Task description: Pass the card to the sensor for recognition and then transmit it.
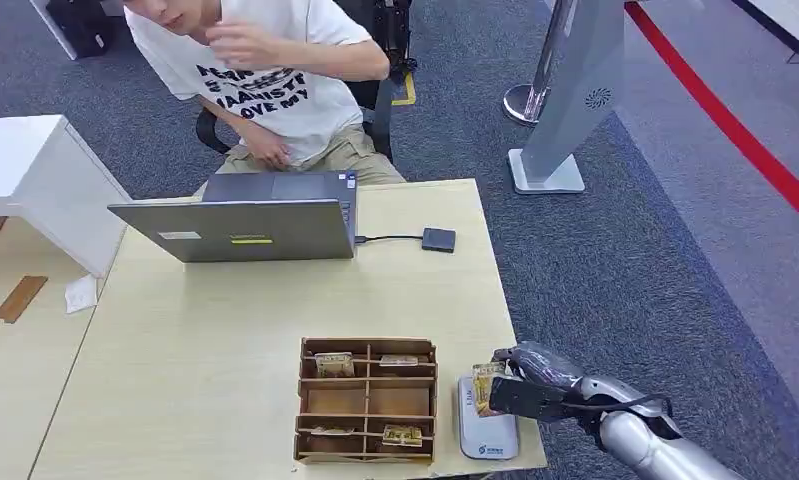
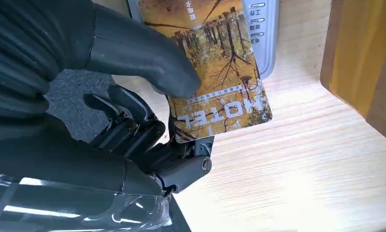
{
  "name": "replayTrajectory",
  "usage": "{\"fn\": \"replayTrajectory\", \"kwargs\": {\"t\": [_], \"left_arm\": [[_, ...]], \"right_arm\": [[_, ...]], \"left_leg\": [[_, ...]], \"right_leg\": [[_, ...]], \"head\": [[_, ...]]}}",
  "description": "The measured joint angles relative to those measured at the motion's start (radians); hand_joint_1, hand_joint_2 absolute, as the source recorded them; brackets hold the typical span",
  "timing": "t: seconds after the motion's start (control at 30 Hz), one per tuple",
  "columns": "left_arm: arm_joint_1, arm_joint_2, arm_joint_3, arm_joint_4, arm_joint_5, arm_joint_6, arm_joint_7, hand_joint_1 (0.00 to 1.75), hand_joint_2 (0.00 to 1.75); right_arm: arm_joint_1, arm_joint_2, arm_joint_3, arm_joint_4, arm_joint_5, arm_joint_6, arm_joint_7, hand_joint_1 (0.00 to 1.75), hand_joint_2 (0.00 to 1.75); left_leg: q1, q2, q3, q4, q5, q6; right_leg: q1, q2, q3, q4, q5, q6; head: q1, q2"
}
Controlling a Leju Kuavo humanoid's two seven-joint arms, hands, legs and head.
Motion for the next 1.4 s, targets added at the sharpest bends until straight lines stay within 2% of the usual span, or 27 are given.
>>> {"fn": "replayTrajectory", "kwargs": {"t": [1.4], "left_arm": [[0.000, 0.000, 0.000, 0.000, -0.002, 0.000, 0.000, 0.00, 0.00]], "right_arm": [[0.005, 0.000, 0.000, -0.001, 0.000, -0.001, 0.000, 1.75, 1.75]], "left_leg": [[0.000, 0.000, 0.000, 0.000, 0.000, 0.000]], "right_leg": [[0.000, 0.000, 0.000, 0.000, 0.000, 0.000]], "head": [[0.000, 0.000]]}}
